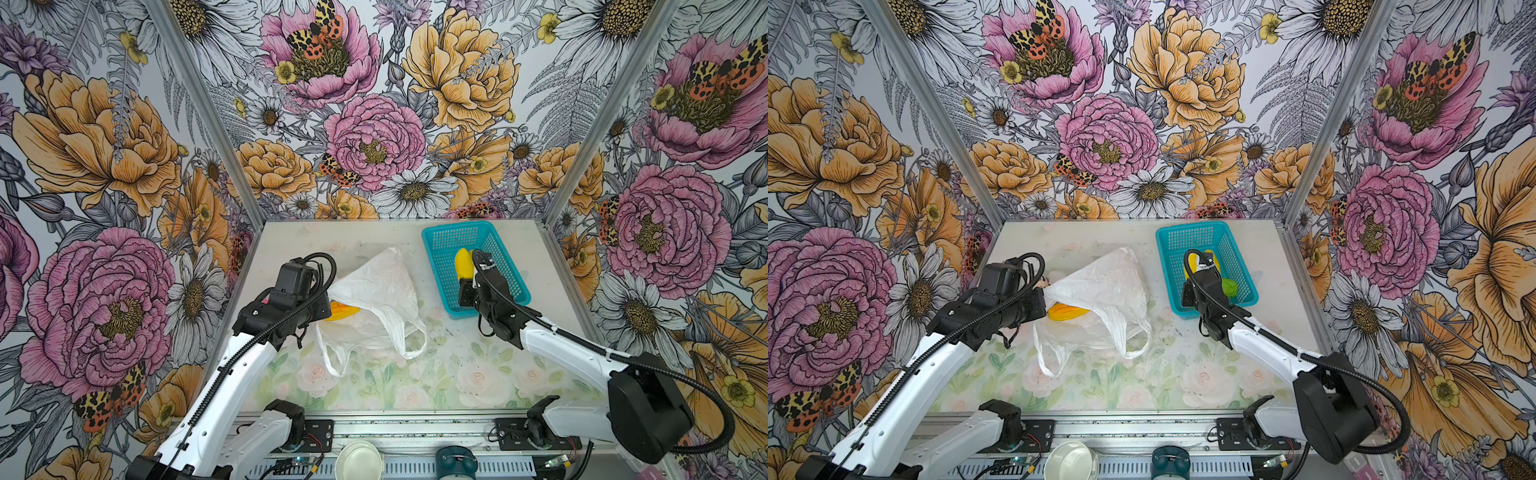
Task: Untie the knot of the plastic bag and take out the fruit
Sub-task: Place the fruit in the basket.
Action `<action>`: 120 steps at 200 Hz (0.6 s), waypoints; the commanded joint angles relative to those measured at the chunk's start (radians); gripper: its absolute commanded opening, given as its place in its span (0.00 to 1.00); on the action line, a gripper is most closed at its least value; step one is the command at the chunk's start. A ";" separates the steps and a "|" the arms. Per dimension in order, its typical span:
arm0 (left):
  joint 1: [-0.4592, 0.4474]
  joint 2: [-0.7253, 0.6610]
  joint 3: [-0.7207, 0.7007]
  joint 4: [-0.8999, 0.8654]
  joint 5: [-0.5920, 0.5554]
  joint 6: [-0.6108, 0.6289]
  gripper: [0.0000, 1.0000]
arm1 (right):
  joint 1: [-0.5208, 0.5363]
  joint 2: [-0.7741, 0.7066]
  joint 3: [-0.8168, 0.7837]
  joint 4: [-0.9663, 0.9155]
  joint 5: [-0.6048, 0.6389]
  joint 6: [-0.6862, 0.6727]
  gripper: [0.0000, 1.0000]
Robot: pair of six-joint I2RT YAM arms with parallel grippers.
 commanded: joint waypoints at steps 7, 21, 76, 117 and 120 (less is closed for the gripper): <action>-0.003 -0.004 -0.003 -0.006 -0.024 0.014 0.00 | -0.042 0.139 0.129 -0.052 -0.073 -0.010 0.28; -0.003 -0.002 -0.003 -0.006 -0.017 0.014 0.00 | -0.075 0.224 0.181 -0.067 -0.114 -0.021 0.27; 0.000 -0.004 -0.003 -0.006 -0.027 0.012 0.00 | -0.202 0.456 0.347 -0.124 -0.235 -0.016 0.27; 0.010 -0.003 -0.002 -0.006 -0.011 0.014 0.00 | -0.218 0.523 0.402 -0.142 -0.204 -0.019 0.31; 0.010 -0.006 -0.001 -0.006 -0.013 0.014 0.00 | -0.218 0.523 0.405 -0.145 -0.195 -0.017 0.32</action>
